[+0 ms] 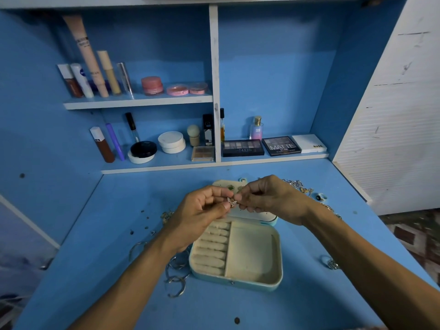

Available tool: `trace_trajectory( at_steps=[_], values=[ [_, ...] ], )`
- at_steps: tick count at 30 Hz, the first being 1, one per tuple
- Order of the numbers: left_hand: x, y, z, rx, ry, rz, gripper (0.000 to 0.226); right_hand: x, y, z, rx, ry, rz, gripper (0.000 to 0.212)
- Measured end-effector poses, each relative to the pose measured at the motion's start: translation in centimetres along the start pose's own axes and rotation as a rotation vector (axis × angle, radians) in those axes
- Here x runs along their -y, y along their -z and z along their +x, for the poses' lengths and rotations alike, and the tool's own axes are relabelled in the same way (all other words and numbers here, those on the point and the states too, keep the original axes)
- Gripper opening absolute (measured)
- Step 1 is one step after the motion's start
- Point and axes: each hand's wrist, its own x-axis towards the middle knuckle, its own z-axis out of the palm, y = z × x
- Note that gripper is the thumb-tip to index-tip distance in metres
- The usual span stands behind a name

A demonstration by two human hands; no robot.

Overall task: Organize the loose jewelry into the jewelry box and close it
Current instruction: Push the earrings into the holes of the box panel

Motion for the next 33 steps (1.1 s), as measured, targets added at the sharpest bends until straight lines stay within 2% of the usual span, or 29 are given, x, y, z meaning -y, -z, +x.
trace_trajectory(
  at_steps=[3,6,15,21,29,33],
  values=[
    [-0.1,-0.1,0.1,-0.042,0.002,-0.026,0.021,-0.1,0.2,0.0,0.010,0.000,0.082,0.016],
    [-0.1,-0.3,0.2,-0.061,0.014,-0.062,0.020,0.0,0.2,0.0,-0.018,0.073,0.019,0.012],
    [0.1,-0.5,0.7,-0.103,0.031,-0.123,0.019,-0.7,-0.9,0.3,-0.273,0.352,-0.492,0.009],
    [0.4,-0.7,1.4,-0.096,0.041,-0.129,0.017,-1.8,-1.6,0.5,-0.382,0.502,-0.629,0.011],
    [0.2,-1.4,2.0,-0.115,0.060,-0.162,0.016,-2.4,-1.9,0.1,-0.478,0.553,-0.690,0.012],
    [-0.1,-1.7,2.1,-0.088,0.082,-0.162,0.014,-2.4,-1.5,-0.3,-0.460,0.534,-0.679,0.012]
  ],
)
